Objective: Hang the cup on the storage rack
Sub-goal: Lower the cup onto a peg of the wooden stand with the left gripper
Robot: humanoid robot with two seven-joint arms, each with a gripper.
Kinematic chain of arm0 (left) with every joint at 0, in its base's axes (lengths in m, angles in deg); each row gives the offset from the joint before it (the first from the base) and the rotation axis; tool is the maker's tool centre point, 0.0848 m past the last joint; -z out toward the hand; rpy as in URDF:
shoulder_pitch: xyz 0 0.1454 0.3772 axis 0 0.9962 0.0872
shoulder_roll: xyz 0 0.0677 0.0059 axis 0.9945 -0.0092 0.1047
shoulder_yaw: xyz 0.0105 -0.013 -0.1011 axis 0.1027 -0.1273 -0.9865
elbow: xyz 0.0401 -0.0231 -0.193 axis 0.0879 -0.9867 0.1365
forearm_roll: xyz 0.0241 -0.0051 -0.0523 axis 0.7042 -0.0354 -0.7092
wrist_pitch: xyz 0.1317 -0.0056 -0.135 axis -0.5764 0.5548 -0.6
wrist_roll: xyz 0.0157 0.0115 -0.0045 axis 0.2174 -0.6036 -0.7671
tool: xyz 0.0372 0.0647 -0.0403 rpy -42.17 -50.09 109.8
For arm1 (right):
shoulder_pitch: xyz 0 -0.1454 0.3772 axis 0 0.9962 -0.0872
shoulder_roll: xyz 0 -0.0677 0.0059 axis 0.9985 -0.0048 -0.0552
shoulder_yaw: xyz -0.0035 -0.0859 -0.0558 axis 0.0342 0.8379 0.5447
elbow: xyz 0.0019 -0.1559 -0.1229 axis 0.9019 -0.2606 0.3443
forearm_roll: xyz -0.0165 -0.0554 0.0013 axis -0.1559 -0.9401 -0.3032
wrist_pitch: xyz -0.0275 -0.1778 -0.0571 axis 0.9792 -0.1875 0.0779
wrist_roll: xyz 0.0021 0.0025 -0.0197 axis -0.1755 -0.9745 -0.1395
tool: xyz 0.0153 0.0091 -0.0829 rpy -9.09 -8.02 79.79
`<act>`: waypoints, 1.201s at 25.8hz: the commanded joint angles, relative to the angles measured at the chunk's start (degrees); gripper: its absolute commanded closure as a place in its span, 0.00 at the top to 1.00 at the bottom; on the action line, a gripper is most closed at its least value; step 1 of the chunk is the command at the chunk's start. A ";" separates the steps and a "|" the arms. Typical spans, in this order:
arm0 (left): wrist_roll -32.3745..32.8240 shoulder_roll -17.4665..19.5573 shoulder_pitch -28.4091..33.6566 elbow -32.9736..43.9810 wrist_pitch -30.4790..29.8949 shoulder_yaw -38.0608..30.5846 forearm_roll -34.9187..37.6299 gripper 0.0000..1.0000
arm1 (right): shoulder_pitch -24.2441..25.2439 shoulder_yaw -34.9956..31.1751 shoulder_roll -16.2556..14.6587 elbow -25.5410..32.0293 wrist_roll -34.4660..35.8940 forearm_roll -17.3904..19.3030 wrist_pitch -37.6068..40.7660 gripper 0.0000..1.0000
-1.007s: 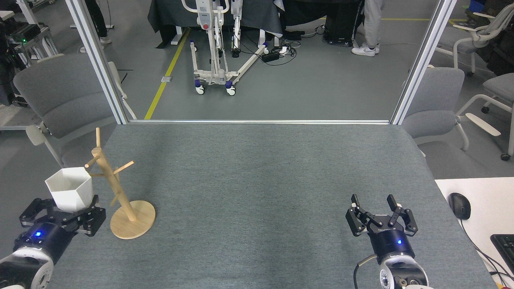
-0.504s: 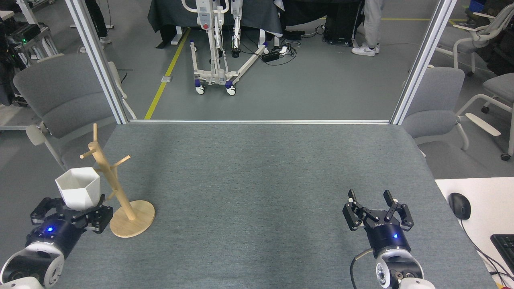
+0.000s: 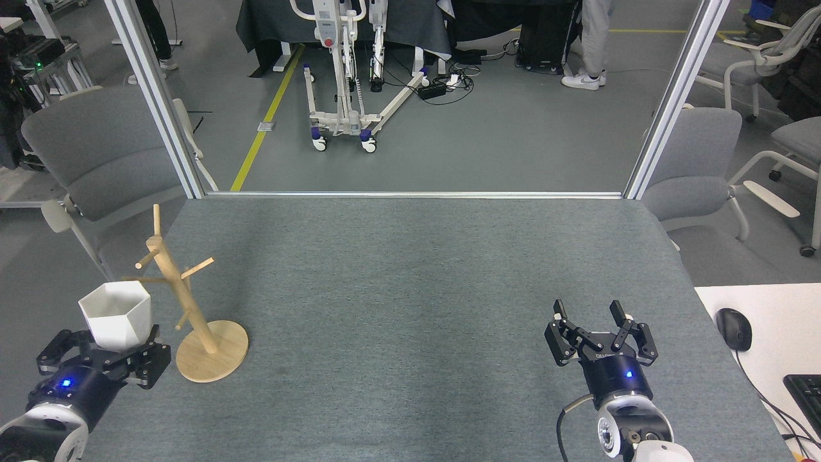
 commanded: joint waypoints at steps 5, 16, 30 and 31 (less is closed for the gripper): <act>0.04 0.16 0.39 -0.20 -0.05 -3.33 0.03 0.00 | -0.14 0.04 0.13 0.02 -0.02 -0.06 0.02 1.00; 0.30 0.69 -1.55 -2.04 1.01 -4.56 0.47 0.00 | -0.23 0.04 0.48 -0.07 -0.02 -0.06 -0.07 1.00; 0.48 0.07 -3.04 -1.69 1.97 -1.84 0.73 0.00 | -0.40 0.04 0.83 -0.16 -0.02 -0.06 -0.07 1.00; 0.57 0.07 -3.39 -1.78 2.06 -0.87 0.99 0.00 | -0.40 0.04 0.83 -0.16 -0.02 -0.06 -0.07 1.00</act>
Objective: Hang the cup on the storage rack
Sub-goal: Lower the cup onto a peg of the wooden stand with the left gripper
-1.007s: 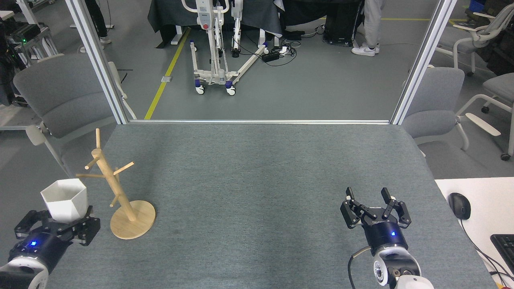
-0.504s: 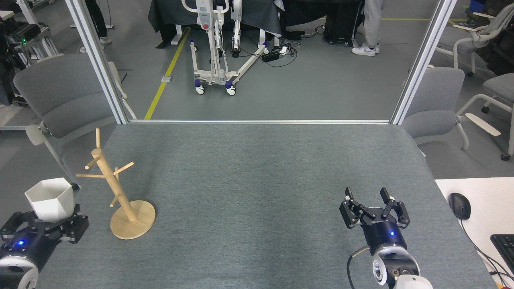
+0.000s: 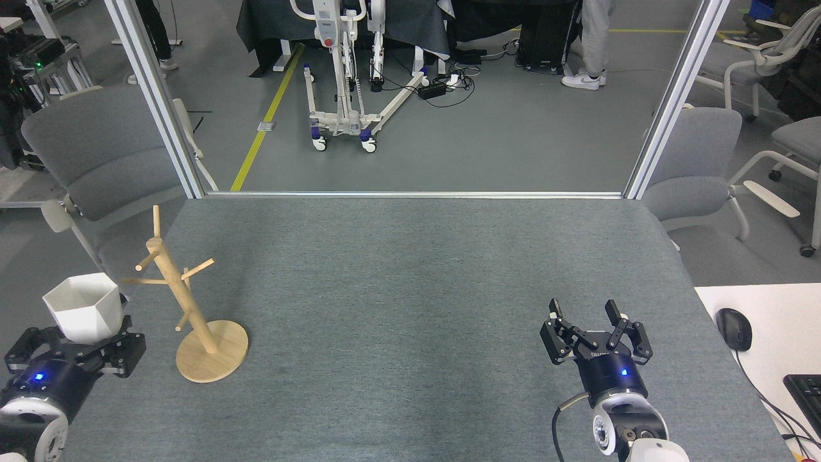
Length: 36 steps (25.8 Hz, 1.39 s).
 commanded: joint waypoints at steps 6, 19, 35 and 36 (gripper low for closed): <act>0.04 -0.01 -1.76 -0.87 0.95 3.00 1.96 0.00 | 0.00 0.00 0.19 -0.11 0.19 0.00 0.07 1.00; -0.32 -0.19 -1.58 -4.12 1.13 4.93 1.96 0.65 | -1.15 0.00 1.07 -1.69 0.19 -1.32 -0.02 1.00; -5.59 -0.89 -1.06 -12.20 3.76 4.84 1.26 0.98 | -1.32 -0.35 1.15 -2.30 0.19 -1.49 -0.02 1.00; -5.85 -1.33 -1.06 -12.73 3.76 4.84 1.26 0.98 | -1.32 -0.26 1.15 -2.39 0.19 -1.49 -0.02 1.00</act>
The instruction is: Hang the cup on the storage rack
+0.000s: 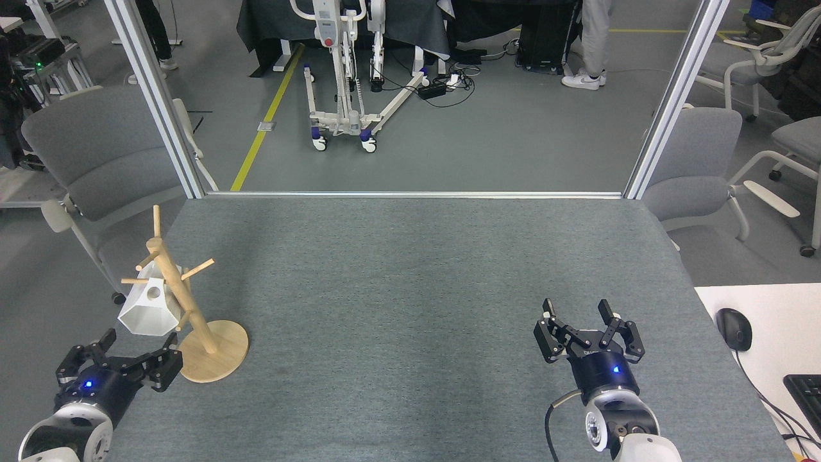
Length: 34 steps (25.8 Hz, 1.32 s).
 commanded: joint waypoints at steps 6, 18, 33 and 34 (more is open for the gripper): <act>-2.68 -3.00 0.05 -6.06 0.06 0.08 -0.08 0.98 | -0.12 -0.11 -0.36 -0.60 0.02 -0.01 0.01 1.00; -8.92 -14.25 2.86 -3.42 -0.03 4.12 0.01 0.98 | -0.91 -0.02 -0.54 0.02 0.02 -0.27 0.71 1.00; -8.30 -18.65 -4.61 1.41 22.65 34.01 -0.08 0.98 | -1.88 -0.37 -0.10 -0.51 -0.33 -0.45 0.80 1.00; -8.04 -18.65 -5.49 1.85 23.18 34.36 -0.08 0.98 | -1.88 -0.46 0.08 -0.60 -0.33 -0.45 0.36 1.00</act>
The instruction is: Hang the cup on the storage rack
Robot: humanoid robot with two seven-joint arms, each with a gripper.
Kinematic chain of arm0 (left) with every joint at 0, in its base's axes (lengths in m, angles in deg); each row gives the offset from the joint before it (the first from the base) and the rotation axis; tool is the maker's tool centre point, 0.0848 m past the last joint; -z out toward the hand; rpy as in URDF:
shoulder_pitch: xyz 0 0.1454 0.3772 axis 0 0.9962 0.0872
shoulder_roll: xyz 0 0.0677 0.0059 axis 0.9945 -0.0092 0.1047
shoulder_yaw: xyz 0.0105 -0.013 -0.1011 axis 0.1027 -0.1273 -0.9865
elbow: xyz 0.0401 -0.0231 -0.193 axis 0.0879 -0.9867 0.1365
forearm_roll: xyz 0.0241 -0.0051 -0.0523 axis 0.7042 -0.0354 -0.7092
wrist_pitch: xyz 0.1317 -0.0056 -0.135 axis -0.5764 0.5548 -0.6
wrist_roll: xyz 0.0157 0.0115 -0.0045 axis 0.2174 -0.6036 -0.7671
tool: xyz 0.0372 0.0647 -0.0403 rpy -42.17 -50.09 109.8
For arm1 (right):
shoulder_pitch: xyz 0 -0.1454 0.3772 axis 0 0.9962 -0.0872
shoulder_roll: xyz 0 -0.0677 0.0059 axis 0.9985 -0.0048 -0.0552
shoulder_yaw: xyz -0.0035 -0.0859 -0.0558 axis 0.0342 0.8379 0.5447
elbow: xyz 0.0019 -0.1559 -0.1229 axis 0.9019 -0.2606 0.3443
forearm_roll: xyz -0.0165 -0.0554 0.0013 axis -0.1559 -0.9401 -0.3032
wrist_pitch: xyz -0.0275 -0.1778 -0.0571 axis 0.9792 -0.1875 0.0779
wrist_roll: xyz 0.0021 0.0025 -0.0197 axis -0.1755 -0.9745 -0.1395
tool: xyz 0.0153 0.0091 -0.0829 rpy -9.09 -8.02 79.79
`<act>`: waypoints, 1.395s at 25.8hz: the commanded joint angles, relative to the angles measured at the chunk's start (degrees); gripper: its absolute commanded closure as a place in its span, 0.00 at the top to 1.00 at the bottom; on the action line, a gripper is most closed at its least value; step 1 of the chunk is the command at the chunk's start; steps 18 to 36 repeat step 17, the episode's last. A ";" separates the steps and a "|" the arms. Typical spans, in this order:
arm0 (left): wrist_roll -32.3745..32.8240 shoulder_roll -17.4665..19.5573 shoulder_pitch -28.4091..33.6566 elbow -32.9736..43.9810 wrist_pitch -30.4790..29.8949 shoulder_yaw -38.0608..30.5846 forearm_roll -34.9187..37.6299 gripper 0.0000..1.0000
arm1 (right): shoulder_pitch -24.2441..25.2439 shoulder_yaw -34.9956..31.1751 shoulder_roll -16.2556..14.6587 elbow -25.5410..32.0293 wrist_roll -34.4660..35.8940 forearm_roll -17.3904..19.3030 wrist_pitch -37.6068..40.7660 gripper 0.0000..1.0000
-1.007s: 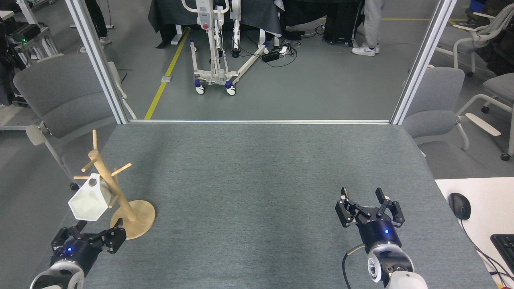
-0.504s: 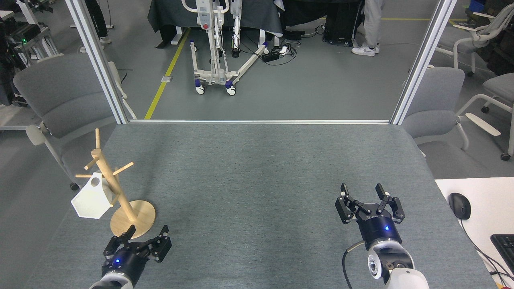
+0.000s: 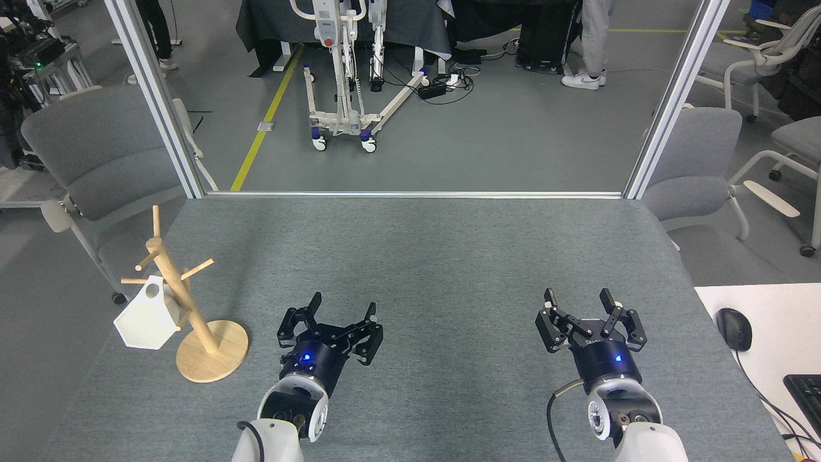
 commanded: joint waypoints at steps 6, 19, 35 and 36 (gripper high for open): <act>0.82 0.18 -2.13 1.34 2.73 2.82 -0.09 0.98 | -0.26 -0.42 0.77 -0.23 0.22 0.64 -0.90 1.00; 0.65 0.71 -0.11 3.71 2.12 0.89 -0.26 0.98 | 0.09 -0.86 0.86 0.57 0.83 0.64 -0.46 1.00; 0.65 0.71 -0.11 3.71 2.12 0.89 -0.26 0.98 | 0.09 -0.86 0.86 0.57 0.83 0.64 -0.46 1.00; 0.65 0.71 -0.11 3.71 2.12 0.89 -0.26 0.98 | 0.09 -0.86 0.86 0.57 0.83 0.64 -0.46 1.00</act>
